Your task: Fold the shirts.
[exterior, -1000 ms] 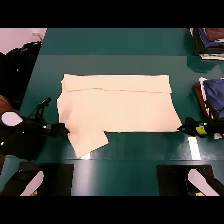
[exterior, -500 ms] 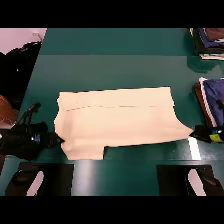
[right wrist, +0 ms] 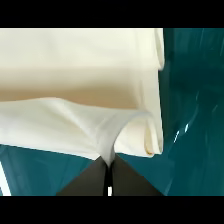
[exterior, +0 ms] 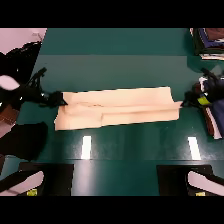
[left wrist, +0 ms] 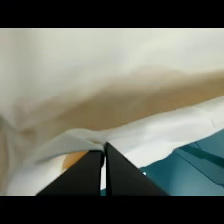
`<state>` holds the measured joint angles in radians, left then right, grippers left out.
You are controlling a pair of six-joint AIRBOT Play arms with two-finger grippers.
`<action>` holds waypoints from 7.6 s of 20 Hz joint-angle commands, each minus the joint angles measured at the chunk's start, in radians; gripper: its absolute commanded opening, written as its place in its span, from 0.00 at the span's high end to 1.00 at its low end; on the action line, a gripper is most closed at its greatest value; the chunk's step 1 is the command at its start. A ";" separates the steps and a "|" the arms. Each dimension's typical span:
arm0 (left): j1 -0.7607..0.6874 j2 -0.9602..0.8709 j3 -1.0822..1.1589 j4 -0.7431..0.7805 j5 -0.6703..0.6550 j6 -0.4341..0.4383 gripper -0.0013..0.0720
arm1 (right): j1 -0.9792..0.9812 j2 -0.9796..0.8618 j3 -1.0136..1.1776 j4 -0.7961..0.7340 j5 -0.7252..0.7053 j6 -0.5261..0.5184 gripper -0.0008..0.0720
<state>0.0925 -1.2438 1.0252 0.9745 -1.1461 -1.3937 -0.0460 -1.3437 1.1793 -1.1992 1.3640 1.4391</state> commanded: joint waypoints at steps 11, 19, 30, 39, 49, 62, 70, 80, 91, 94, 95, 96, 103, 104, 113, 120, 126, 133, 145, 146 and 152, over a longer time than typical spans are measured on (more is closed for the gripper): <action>0.001 -0.220 0.250 -0.002 0.151 0.032 0.16 | -0.027 -0.410 0.495 0.282 0.018 -0.043 0.27; 0.000 -0.216 0.267 -0.065 0.050 0.051 0.94 | -0.206 -0.411 0.224 0.298 0.095 -0.167 0.28; -0.185 -0.230 0.267 -0.096 0.109 0.037 0.95 | -0.084 -0.502 0.156 0.475 0.092 -0.294 0.80; -0.487 -0.518 0.525 -0.096 0.160 0.016 0.95 | 0.071 -0.233 0.494 0.473 0.147 -0.135 0.97; -0.546 -0.701 0.630 -0.167 0.190 -0.047 0.95 | 0.292 -0.214 0.783 0.471 0.085 -0.040 0.97; -0.058 -0.374 0.832 0.113 -0.051 -0.065 0.95 | 0.772 -0.468 0.786 0.612 -0.283 -0.307 0.97; 0.111 -0.234 0.831 0.109 -0.112 -0.061 0.95 | 0.795 -0.547 0.761 0.555 -0.182 -0.317 0.23; 0.111 -0.235 0.822 0.088 -0.135 -0.045 0.95 | 0.338 -0.438 0.269 0.439 -0.132 -0.105 0.05; 0.111 -0.235 0.822 0.087 -0.142 -0.039 0.95 | 0.535 -0.683 0.428 0.708 -0.220 -0.158 0.21; 0.111 -0.235 0.822 0.069 -0.151 -0.039 0.95 | 0.591 -0.745 0.542 0.700 -0.220 -0.158 0.59; 0.111 -0.235 0.822 0.050 -0.157 -0.039 0.95 | 0.598 -0.756 0.570 0.700 -0.220 -0.161 0.89; 0.109 -0.235 0.822 0.023 -0.166 -0.039 0.95 | 0.599 -0.760 0.594 0.697 -0.224 -0.181 0.97; -0.122 -0.235 0.822 0.018 -0.163 0.001 0.95 | 0.313 -0.583 0.684 0.484 -0.201 -0.072 0.97; -0.166 -0.235 0.822 0.018 -0.143 0.017 0.95 | 0.238 -0.538 0.684 0.423 -0.178 -0.050 0.97; -0.359 -0.235 0.822 0.016 -0.016 0.039 0.95 | -0.376 -0.313 0.684 0.283 -0.130 -0.033 0.97; -0.367 -0.235 0.822 0.013 -0.013 0.032 0.95 | -0.532 -0.313 0.707 0.354 -0.190 -0.045 0.97; -0.367 -0.235 0.822 0.013 -0.016 0.032 0.95 | -0.546 -0.280 0.921 0.369 -0.193 -0.083 0.97; -0.367 -0.235 0.822 0.013 -0.023 0.033 0.95 | -0.647 -0.051 0.647 0.349 -0.175 -0.167 0.97; -0.367 -0.235 0.822 0.013 -0.079 0.061 0.95 | -0.897 0.310 0.032 -0.069 0.000 -0.164 0.66; -0.367 -0.235 0.822 0.013 -0.078 0.066 0.95 | -0.925 0.322 -0.002 -0.068 -0.001 -0.165 0.46; -0.367 -0.235 0.822 0.013 -0.074 0.066 0.95 | -0.973 0.333 0.027 0.008 0.042 -0.164 0.25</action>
<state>-0.2741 -1.4799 1.8481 0.9878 -1.2232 -1.3312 -1.0054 -1.0206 1.1896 -1.2461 1.3869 1.2739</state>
